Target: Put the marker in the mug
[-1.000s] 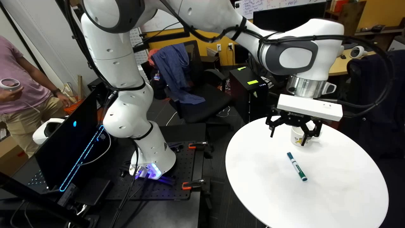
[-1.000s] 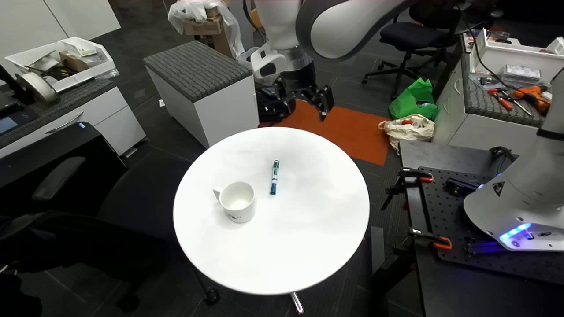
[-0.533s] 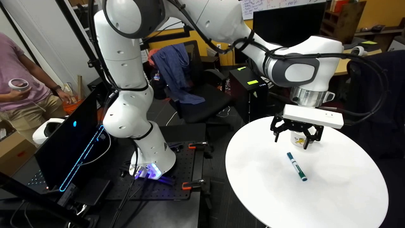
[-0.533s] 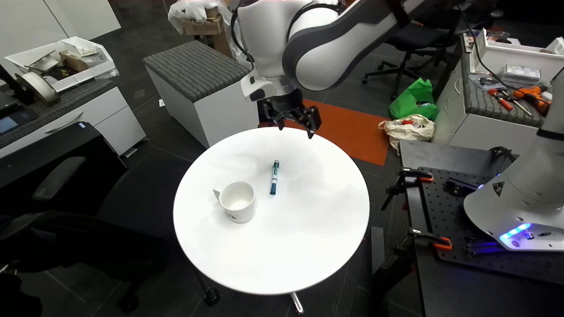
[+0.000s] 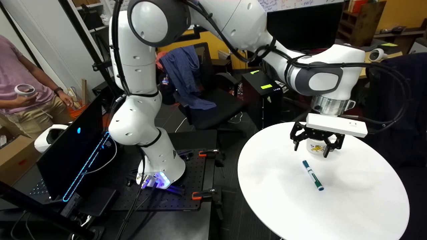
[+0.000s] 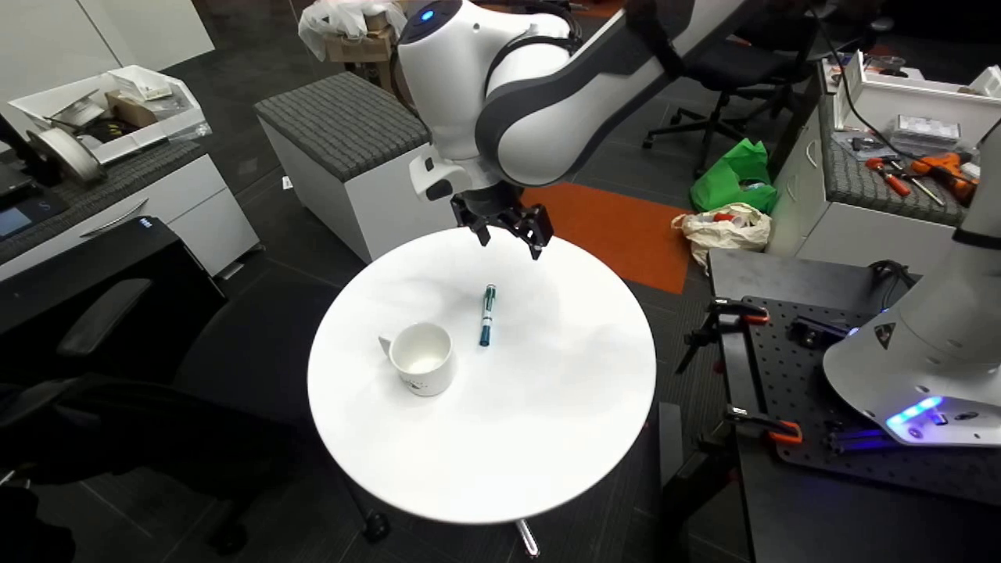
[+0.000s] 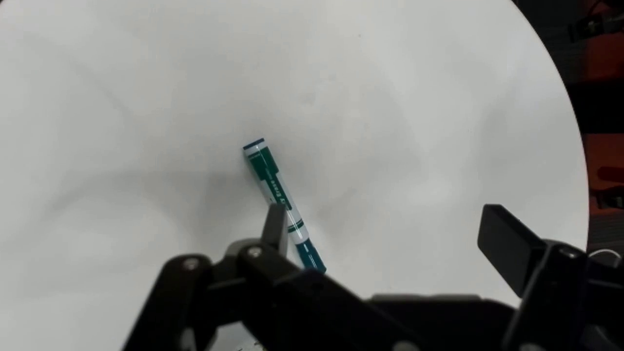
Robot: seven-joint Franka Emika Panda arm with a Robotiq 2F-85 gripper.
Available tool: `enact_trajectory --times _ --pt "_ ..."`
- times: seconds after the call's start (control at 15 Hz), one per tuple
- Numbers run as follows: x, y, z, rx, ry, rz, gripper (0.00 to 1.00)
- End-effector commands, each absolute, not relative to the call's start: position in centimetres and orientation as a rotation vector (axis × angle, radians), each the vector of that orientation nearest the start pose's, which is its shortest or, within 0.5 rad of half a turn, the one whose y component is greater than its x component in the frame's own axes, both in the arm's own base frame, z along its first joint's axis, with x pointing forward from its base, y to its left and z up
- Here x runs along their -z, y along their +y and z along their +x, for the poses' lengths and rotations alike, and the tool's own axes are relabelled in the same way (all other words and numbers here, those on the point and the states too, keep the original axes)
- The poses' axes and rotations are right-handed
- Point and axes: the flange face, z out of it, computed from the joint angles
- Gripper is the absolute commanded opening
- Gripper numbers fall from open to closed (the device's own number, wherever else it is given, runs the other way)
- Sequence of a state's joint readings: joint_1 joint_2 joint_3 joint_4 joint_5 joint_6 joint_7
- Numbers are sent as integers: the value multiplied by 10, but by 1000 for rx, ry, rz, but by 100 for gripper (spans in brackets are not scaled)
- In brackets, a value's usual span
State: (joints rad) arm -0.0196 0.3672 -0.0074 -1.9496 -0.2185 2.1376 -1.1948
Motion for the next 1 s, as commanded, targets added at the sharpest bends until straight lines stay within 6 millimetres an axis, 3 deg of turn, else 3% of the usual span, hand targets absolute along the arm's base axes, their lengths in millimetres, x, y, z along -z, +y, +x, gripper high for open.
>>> enact_trajectory --times 0.0,0.4,0.93 --pt "-266 -24 612 -384 -1957 -2511 100" --pt "-227 -16 621 -359 -2005 -2482 100" --pt "-190 -13 630 -193 -1978 -2618 100"
